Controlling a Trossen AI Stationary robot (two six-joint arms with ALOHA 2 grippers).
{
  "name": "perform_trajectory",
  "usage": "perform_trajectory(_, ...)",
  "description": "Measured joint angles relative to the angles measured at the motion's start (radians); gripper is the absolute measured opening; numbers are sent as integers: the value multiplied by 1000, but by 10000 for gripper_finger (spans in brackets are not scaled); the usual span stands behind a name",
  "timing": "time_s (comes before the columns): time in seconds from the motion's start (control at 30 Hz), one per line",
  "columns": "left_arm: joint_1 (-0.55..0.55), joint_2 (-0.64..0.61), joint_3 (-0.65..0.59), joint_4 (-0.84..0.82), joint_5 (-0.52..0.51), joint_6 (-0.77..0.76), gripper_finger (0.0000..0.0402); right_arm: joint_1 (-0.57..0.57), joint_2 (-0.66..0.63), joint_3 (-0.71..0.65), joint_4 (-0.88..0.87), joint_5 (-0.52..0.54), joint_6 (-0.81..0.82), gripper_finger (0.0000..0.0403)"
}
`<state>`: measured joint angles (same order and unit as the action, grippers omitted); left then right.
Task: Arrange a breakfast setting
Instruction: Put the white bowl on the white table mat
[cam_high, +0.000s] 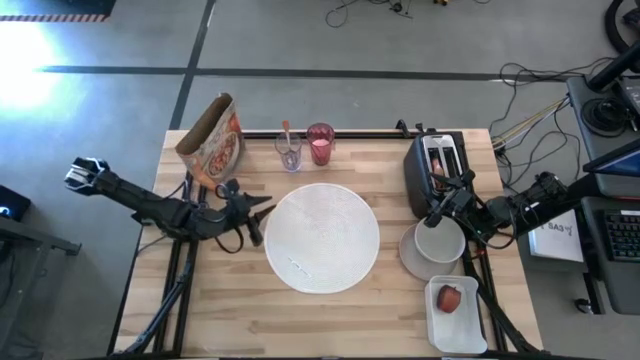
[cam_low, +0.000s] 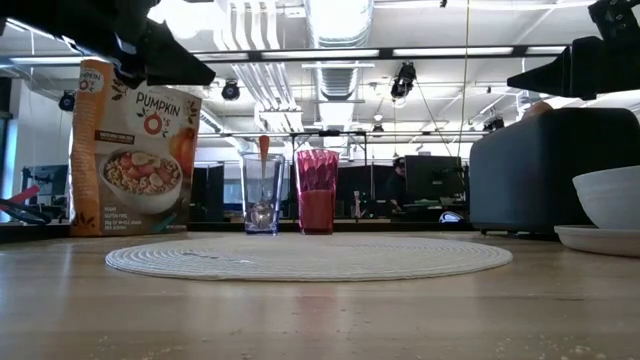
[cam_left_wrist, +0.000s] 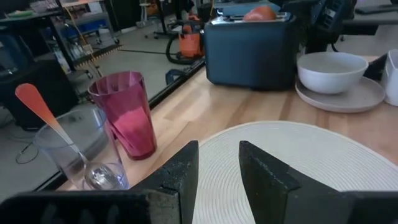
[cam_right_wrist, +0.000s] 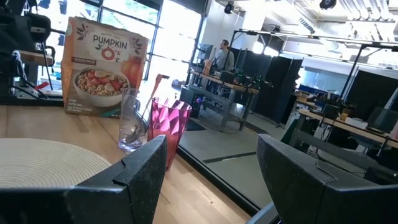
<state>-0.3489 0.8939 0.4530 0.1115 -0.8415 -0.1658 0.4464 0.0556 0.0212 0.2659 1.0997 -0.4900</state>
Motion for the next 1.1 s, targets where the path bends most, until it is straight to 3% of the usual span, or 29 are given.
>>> perform_trajectory(0.57,-44,2,-5,7,32,-33,100,0,0,0,0,0,0,238)
perform_trajectory(0.7,-44,2,-5,7,189,-34,100,0,0,0,0,0,7,238)
perform_trajectory(0.83,-44,2,-5,8,348,-35,100,0,0,0,1,-8,162,238)
perform_trajectory(0.93,-44,2,2,6,362,-60,100,0,0,0,4,-3,246,238)
perform_trajectory(1.1,-27,2,4,3,348,-100,100,0,0,0,6,0,256,238)
